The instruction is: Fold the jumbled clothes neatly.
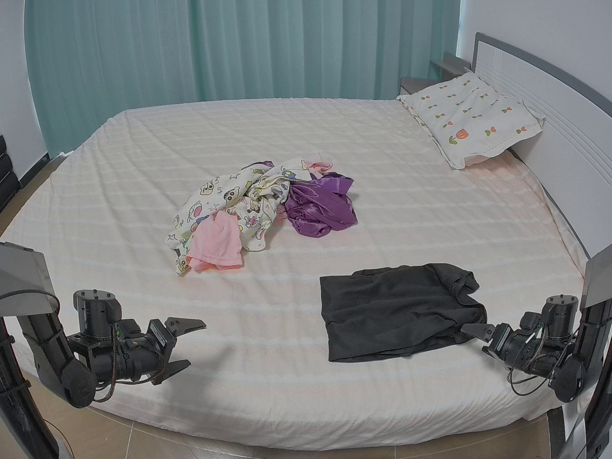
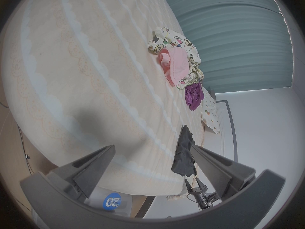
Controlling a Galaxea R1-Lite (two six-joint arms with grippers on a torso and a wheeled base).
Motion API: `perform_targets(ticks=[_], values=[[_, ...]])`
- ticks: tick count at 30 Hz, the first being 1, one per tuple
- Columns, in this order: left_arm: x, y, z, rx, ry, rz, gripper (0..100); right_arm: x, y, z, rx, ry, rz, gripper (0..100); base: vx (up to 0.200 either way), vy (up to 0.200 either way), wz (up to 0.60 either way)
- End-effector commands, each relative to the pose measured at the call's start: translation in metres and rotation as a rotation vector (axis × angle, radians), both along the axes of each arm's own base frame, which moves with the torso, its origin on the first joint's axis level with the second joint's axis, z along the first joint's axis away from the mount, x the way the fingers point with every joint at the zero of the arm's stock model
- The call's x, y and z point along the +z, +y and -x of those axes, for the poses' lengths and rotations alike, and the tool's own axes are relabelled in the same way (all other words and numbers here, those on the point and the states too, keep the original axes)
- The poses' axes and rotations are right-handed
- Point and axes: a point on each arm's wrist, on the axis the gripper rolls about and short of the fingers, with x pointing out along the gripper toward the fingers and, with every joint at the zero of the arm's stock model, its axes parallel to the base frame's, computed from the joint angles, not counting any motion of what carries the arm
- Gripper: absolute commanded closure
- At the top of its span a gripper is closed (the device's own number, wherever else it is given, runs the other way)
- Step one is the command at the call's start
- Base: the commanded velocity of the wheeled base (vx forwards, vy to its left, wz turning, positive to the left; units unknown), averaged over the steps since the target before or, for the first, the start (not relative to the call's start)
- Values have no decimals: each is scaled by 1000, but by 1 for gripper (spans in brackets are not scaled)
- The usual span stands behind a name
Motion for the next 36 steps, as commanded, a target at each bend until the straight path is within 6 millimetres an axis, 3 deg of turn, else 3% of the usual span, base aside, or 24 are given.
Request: perform_targets(ticks=[1, 11, 12, 20, 31, 36], values=[[0, 0, 0, 0, -1, 0, 0, 0, 17, 3, 26, -4, 44, 0, 0, 0, 0], [0, 0, 0, 0, 2, 0, 0, 1, 36, -5, 0, -54, 107, 0, 0, 0, 0], [0, 0, 0, 0, 0, 0, 0, 1, 36, -5, -6, -54, 109, 100, 0, 0, 0], [0, 0, 0, 0, 2, 0, 0, 1, 31, -3, -13, -57, 146, 100, 0, 0, 0], [0, 0, 0, 0, 0, 0, 0, 5, 10, 6, -32, -64, 250, 100, 0, 0, 0], [0, 0, 0, 0, 0, 0, 0, 3, 12, 7, -15, -52, 238, 100, 0, 0, 0]])
